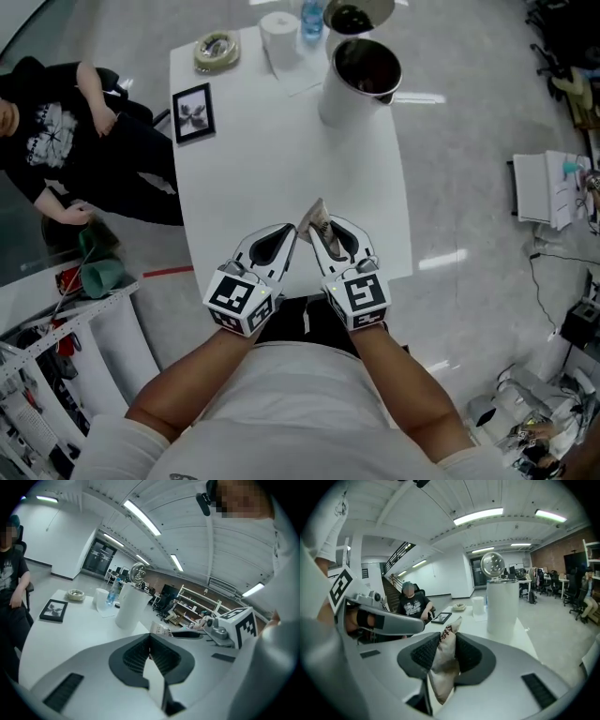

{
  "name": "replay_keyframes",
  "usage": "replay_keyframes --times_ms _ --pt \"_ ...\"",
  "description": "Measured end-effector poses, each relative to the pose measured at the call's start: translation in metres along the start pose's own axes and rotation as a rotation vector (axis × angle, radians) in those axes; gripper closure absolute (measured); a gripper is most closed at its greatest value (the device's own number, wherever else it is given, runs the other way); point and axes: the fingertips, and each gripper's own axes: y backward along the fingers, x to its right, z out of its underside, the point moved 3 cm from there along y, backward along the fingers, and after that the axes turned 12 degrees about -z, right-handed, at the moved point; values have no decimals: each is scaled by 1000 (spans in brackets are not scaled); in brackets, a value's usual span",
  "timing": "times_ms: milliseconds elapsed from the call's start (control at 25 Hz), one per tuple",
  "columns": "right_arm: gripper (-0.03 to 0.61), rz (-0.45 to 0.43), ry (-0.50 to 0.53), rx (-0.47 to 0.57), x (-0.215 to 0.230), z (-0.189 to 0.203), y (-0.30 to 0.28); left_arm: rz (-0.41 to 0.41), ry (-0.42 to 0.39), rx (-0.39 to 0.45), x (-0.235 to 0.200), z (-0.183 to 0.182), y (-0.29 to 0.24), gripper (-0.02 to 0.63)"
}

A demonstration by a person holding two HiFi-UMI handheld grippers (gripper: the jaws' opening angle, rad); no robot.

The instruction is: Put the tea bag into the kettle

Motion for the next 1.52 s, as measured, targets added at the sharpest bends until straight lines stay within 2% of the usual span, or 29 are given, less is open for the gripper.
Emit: replay_keyframes --times_ms 120,400,760,1120,1360,1520 --pt "471 32 -13 80 1 -11 37 49 -39 21 32 -6 0 603" --pt "471 130 -11 191 2 -19 135 150 -108 50 117 -13 6 602" --pt "471 261 -31 307 9 -5 260 264 -199 77 232 -11 12 603" --pt "471 369 -46 392 17 17 369 370 -267 87 340 8 15 603" --pt "471 460 -64 438 14 33 431 443 -312 77 398 18 22 603" --pt "471 482 -82 444 15 36 469 458 -320 72 437 14 26 603"
